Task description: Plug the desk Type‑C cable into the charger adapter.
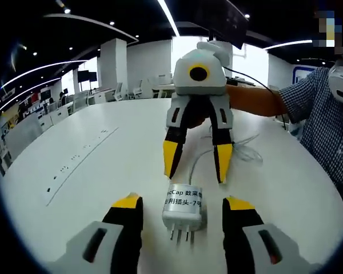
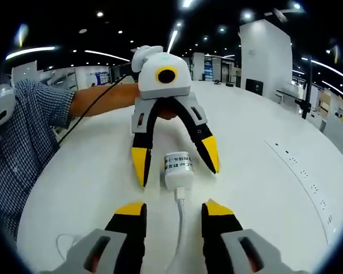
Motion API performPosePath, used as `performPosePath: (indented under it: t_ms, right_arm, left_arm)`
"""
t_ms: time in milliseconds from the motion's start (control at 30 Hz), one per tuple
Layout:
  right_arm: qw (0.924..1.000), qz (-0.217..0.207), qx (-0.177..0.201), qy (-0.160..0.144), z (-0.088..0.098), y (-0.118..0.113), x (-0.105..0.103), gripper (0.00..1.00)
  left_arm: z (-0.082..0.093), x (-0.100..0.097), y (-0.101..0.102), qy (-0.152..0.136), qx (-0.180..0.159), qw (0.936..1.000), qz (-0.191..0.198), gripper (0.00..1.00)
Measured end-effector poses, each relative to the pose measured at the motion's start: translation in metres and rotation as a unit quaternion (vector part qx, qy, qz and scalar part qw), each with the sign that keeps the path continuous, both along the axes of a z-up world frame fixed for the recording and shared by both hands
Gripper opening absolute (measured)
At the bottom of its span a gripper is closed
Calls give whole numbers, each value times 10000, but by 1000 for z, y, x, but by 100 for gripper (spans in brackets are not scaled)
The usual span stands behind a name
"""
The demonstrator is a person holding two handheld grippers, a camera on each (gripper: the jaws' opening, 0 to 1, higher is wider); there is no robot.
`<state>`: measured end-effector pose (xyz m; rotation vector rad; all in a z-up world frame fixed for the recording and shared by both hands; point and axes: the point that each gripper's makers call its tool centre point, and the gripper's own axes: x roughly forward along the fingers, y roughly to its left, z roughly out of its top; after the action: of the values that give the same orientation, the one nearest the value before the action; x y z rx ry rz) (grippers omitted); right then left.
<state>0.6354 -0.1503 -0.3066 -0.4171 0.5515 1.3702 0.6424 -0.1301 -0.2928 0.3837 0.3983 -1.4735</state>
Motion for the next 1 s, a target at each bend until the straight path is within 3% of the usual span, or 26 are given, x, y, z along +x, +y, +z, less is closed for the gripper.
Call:
performPosePath:
  t_ms: [67,200,233,333,400,467,567,700,833,933,1000]
  right_arm:
    - [10000,-52,-40,7,2,-3,1,42]
    - [9992,-364,-69,135,5,-10,1,40]
    - [9986,-522,34,100,7,-11,2,40]
    - [9971,-731,117,147,10,-16,6,43]
    - [9959,-863,208,163,14,-19,4,46]
    - [9944,-1005,277,155,18,-22,5,48]
    - [9916,-1271,236,36,23,-31,7,49]
    - [9878,-1519,336,-20,27,-39,-10,49]
    - [9823,-1844,242,-222,27,-53,-19,49]
    - [9784,-2025,294,-308,29,-59,-30,48]
    - [9748,-2176,309,-376,29,-68,-35,47]
  left_arm:
    - [13,5,-1,-200,-239,9994,174,56]
    - [24,9,4,-149,-487,9973,530,61]
    - [30,13,7,17,-696,9955,636,60]
    - [38,15,11,114,-997,9914,837,60]
    - [37,15,15,97,-930,9912,941,59]
    - [35,13,20,-131,-742,9909,1111,56]
    - [39,9,23,-240,-738,9895,1216,53]
    - [39,0,26,-385,-698,9880,1323,56]
    - [38,8,34,-372,-691,9842,1588,57]
    - [33,5,47,-406,-503,9766,2050,59]
    - [40,-8,47,-346,-722,9753,2058,58]
